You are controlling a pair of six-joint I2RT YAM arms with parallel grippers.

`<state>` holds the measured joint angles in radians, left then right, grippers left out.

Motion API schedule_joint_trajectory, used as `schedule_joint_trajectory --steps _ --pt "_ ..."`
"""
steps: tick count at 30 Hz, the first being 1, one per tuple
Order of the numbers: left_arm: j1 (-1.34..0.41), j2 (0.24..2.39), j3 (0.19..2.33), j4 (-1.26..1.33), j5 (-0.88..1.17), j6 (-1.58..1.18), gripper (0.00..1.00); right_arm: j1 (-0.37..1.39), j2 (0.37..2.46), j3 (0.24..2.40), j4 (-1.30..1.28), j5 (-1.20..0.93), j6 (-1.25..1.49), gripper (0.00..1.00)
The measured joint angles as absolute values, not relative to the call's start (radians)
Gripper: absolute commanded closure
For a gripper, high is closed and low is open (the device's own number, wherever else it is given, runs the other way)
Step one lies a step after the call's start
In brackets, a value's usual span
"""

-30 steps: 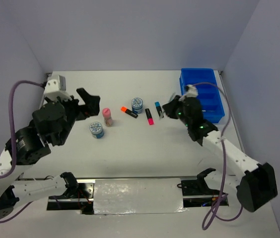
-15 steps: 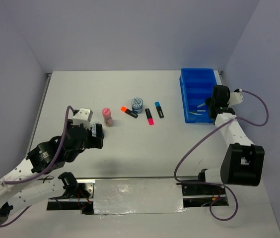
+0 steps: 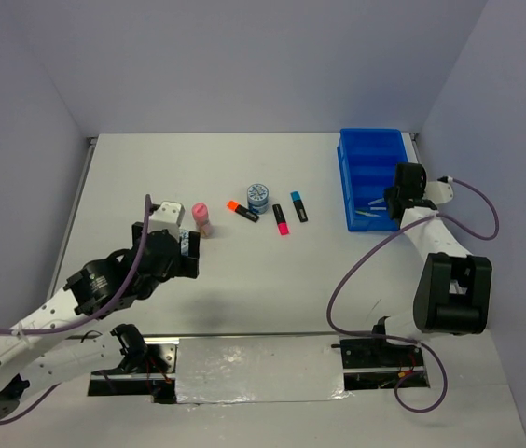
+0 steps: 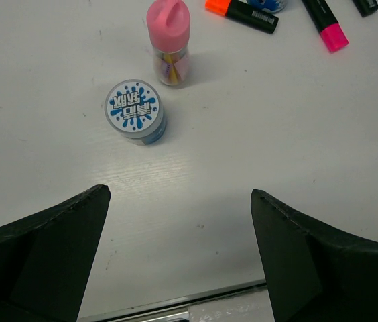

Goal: Sort the stationery into containers
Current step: Place the pen in the storage box.

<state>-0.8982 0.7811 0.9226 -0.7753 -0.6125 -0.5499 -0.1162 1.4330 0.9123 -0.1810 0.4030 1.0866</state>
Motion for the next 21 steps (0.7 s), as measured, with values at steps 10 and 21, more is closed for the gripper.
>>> schedule_joint_trajectory --steps 10,21 --pt "-0.891 0.789 0.923 -0.778 -0.615 -0.550 0.01 -0.116 1.474 0.910 -0.177 0.379 1.093 0.74" --pt "-0.879 0.804 0.923 -0.785 -0.622 -0.551 0.01 -0.116 1.471 0.908 -0.177 0.361 1.102 0.41"
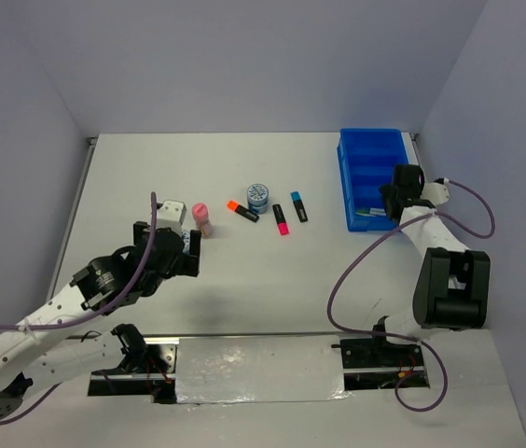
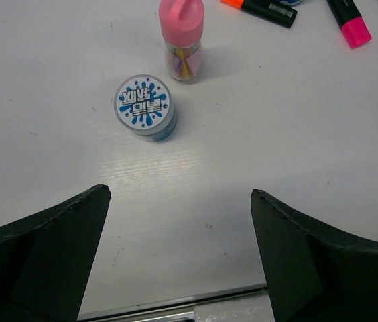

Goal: Sort the stationery into containers
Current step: Place the pen in the storage box, then pick up the stationery from the center of the board.

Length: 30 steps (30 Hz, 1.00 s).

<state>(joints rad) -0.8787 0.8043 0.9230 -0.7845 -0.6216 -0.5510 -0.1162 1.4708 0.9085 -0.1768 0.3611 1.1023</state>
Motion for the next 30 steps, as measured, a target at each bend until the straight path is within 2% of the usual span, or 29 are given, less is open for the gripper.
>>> schedule_joint_trajectory --steps 3,6,7,12,14,20,24,30 --pt "-0.871 0.811 0.923 -0.786 -0.624 -0.553 0.01 -0.116 1.454 0.909 -0.176 0.351 1.084 0.35" --pt "-0.855 0.812 0.924 -0.789 -0.639 -0.558 0.01 -0.110 1.424 0.929 -0.182 0.327 1.019 0.34" --pt "-0.847 0.812 0.925 -0.794 -0.648 -0.562 0.01 -0.105 1.414 0.948 -0.185 0.319 0.986 0.27" --pt "-0.759 0.806 0.941 -0.826 -0.700 -0.606 0.01 0.015 1.388 1.147 -0.200 0.251 0.719 0.26" --pt "-0.717 0.792 0.942 -0.830 -0.710 -0.610 0.01 0.118 1.390 1.252 -0.228 0.213 0.583 0.00" --pt "-0.660 0.763 0.942 -0.822 -0.704 -0.606 0.01 0.361 1.537 1.499 -0.370 0.111 0.274 0.03" --pt "-0.657 0.778 0.942 -0.821 -0.689 -0.602 0.01 0.378 1.770 1.599 -0.483 0.089 0.175 0.11" --pt "-0.657 0.801 0.942 -0.807 -0.657 -0.596 0.01 0.378 2.085 1.673 -0.638 0.093 0.096 0.14"
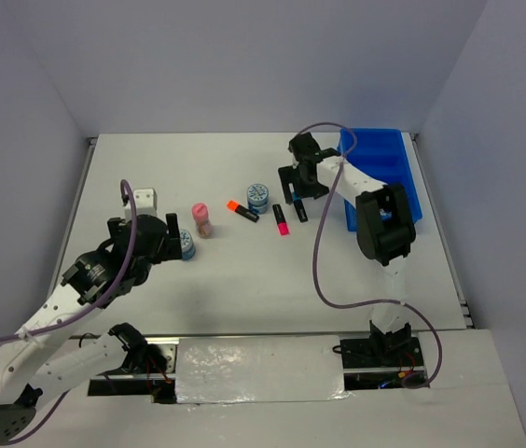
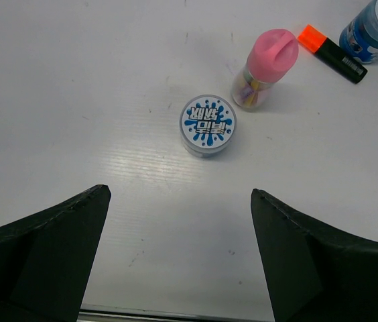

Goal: Sort the stationery into containers
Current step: Pick up the stationery from the center of the board.

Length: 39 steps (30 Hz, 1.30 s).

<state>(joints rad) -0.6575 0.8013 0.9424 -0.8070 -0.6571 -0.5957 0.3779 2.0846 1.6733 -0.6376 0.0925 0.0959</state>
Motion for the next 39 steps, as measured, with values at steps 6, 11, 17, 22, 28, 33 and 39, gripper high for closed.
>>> schedule_joint_trajectory --steps 6,11,17,22,28,33,39 --pt "-0.657 0.804 0.942 -0.803 -0.639 -0.578 0.01 0.378 2.167 1.736 -0.697 0.073 0.066 0.17" --pt "-0.657 0.806 0.942 -0.798 -0.629 -0.576 0.01 0.378 2.179 1.774 -0.700 0.067 0.056 0.25" --pt "-0.657 0.810 0.942 -0.792 -0.622 -0.575 0.01 0.380 2.200 1.750 -0.701 0.068 0.053 0.36" --pt "-0.657 0.810 0.942 -0.791 -0.617 -0.574 0.01 0.386 2.215 1.740 -0.703 0.058 0.053 0.48" --pt "-0.657 0.810 0.942 -0.784 -0.601 -0.556 0.01 0.387 2.215 1.740 -0.702 0.039 0.050 0.77" --pt "-0.657 0.810 0.942 -0.784 -0.595 -0.551 0.01 0.383 2.199 1.715 -0.669 0.017 0.067 0.85" --pt "-0.657 0.810 0.942 -0.783 -0.590 -0.549 0.01 0.333 2.022 1.541 -0.574 -0.117 0.150 1.00"
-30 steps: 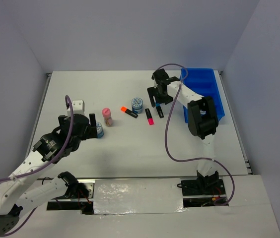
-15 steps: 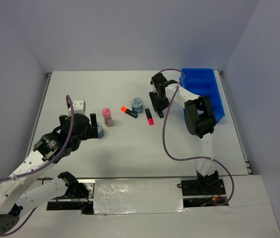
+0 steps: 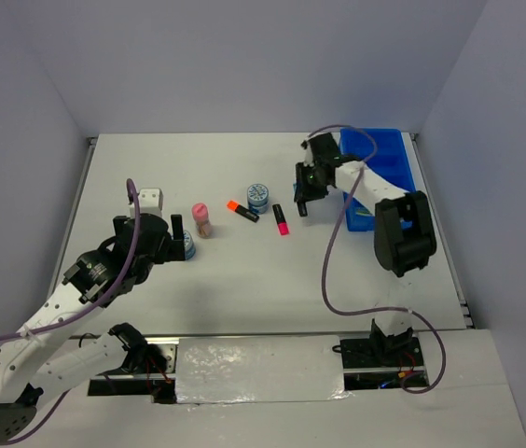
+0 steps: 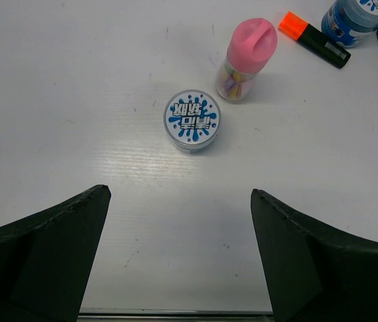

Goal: Sort the stationery into containers
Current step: Pick up the stationery from the center of the board, then place the stationery in the storage box.

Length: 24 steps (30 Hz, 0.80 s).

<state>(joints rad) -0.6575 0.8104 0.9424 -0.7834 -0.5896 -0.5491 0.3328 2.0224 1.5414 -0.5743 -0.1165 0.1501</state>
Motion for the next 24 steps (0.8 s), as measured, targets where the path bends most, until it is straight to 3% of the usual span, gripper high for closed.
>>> schedule_joint_trajectory --steps 6,11,19,24 --pt "-0.657 0.809 0.942 -0.783 -0.585 -0.549 0.01 0.169 1.723 1.401 -0.377 -0.230 0.331 1.00" --pt "-0.657 0.801 0.942 -0.783 -0.584 -0.549 0.01 0.035 1.586 1.324 -0.272 -0.191 0.494 1.00" --pt "-0.657 0.796 0.942 -0.779 -0.571 -0.548 0.01 -0.152 1.572 1.194 -0.284 0.035 0.838 1.00" --pt "-0.657 0.796 0.942 -0.776 -0.564 -0.545 0.01 -0.167 1.598 1.193 -0.308 0.175 0.986 1.00"
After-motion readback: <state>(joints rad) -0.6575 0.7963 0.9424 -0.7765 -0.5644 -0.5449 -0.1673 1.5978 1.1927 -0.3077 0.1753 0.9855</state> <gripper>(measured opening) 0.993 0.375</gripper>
